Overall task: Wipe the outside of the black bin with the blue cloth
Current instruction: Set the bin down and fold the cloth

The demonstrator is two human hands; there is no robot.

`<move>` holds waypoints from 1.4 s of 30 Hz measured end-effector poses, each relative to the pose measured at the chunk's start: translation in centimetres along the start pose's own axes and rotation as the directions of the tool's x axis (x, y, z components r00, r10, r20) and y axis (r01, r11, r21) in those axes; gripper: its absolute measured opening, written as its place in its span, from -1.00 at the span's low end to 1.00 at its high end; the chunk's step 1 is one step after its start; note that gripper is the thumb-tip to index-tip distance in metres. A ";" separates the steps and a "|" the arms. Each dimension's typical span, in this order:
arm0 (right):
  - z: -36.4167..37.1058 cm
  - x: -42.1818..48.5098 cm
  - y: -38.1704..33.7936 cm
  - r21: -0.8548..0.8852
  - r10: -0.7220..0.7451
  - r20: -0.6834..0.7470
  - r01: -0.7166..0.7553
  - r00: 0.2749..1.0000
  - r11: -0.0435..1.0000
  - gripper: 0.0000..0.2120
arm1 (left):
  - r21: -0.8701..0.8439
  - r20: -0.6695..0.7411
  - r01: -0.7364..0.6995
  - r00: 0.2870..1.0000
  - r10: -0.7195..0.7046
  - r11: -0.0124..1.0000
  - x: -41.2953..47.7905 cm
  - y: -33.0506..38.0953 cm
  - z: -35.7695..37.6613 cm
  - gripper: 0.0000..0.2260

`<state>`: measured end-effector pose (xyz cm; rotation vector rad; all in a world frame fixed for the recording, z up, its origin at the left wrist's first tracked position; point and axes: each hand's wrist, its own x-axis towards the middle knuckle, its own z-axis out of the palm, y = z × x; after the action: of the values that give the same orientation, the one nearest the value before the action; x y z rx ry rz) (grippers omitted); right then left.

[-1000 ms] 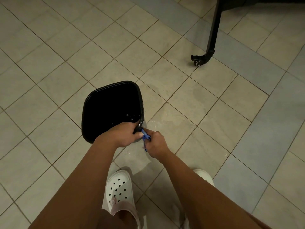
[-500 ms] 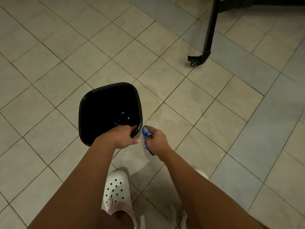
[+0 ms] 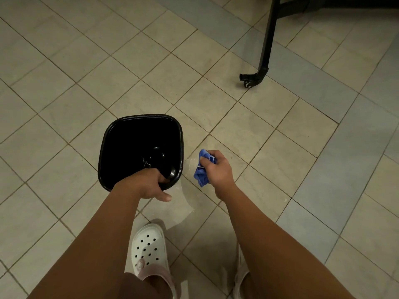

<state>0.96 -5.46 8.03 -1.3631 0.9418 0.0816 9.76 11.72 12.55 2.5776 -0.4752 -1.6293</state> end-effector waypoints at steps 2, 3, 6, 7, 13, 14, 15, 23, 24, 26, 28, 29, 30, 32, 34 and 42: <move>-0.1 0.0 -0.2 0.036 0.045 0.014 -0.045 0.999 0.998 -0.83 | 0.021 0.033 0.035 0.999 -0.036 0.999 0.4 -0.5 0.4 -0.29; -0.1 0.0 -0.2 0.063 0.065 0.024 -0.067 0.998 0.996 -0.81 | 0.038 0.060 0.045 0.997 -0.047 0.998 0.5 -0.6 0.6 -0.24; -0.1 0.1 0.0 0.178 0.112 0.057 -0.121 0.992 0.977 -0.86 | 0.091 0.110 0.054 0.992 -0.064 0.994 1.0 -0.9 1.2 -0.16; -0.2 0.2 0.0 0.226 0.127 0.059 -0.137 0.990 0.964 -0.88 | 0.096 0.121 0.057 0.990 -0.069 0.994 1.0 -0.9 1.2 -0.14; -0.2 0.6 -0.6 0.336 0.186 0.018 -0.181 0.982 0.924 -0.75 | 0.008 0.101 0.056 0.993 -0.056 0.998 0.5 0.3 -0.6 -0.16; -0.3 0.6 -0.7 0.345 0.179 0.016 -0.174 0.984 0.922 -0.75 | -0.018 0.014 0.042 0.999 -0.042 0.999 0.4 1.1 -1.2 -0.28; -0.3 0.5 -0.9 0.354 0.164 0.019 -0.160 0.986 0.921 -0.78 | -0.029 -0.090 0.022 0.996 -0.025 0.999 0.2 2.0 -1.7 -0.41; -1.5 0.4 -1.3 0.439 0.001 0.062 -0.028 0.998 0.898 -0.71 | -0.395 -0.512 -0.303 0.856 0.065 0.867 0.8 9.0 -0.5 -0.56; -1.7 0.3 -1.5 0.456 -0.016 0.073 -0.019 0.997 0.890 -0.61 | -0.487 -0.464 -0.344 0.880 0.095 0.803 0.8 9.4 0.0 -0.53; -2.1 0.3 -1.7 0.451 -0.026 0.086 -0.016 0.996 0.893 -0.45 | -0.641 -0.382 -0.368 0.914 0.136 0.674 0.9 10.0 0.9 -0.55; -2.5 0.4 -1.7 0.421 -0.005 0.085 -0.032 0.996 0.907 -0.40 | -0.762 -0.336 -0.348 0.933 0.126 0.547 1.5 10.3 1.5 -0.60; -2.7 0.4 -1.7 0.409 -0.003 0.098 -0.038 0.995 0.912 -0.42 | -0.808 -0.319 -0.329 0.942 0.107 0.488 1.9 10.3 1.6 -0.65; -3.0 0.5 -1.6 0.389 -0.012 0.125 -0.038 0.992 0.921 -0.46 | -0.841 -0.307 -0.311 0.948 0.082 0.443 2.2 10.4 1.6 -0.74; -3.9 0.7 -1.3 0.342 -0.041 0.211 -0.035 0.977 0.939 -0.53 | -0.867 -0.305 -0.288 0.952 0.023 0.407 2.6 10.5 1.3 -0.94; -4.9 0.8 -1.1 0.332 -0.039 0.277 -0.057 0.960 0.942 -0.62 | -0.879 -0.315 -0.285 0.949 -0.016 0.383 2.9 10.4 1.1 -0.92; -8.2 1.5 -0.2 0.296 0.094 0.174 -0.143 0.980 0.945 -0.88 | -0.921 -0.246 -0.222 0.969 -0.034 0.318 2.8 10.5 1.2 -0.89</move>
<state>-2.22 -13.12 7.99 -0.9970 0.8622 0.1272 7.41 1.09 11.78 1.6646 0.3234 -0.9922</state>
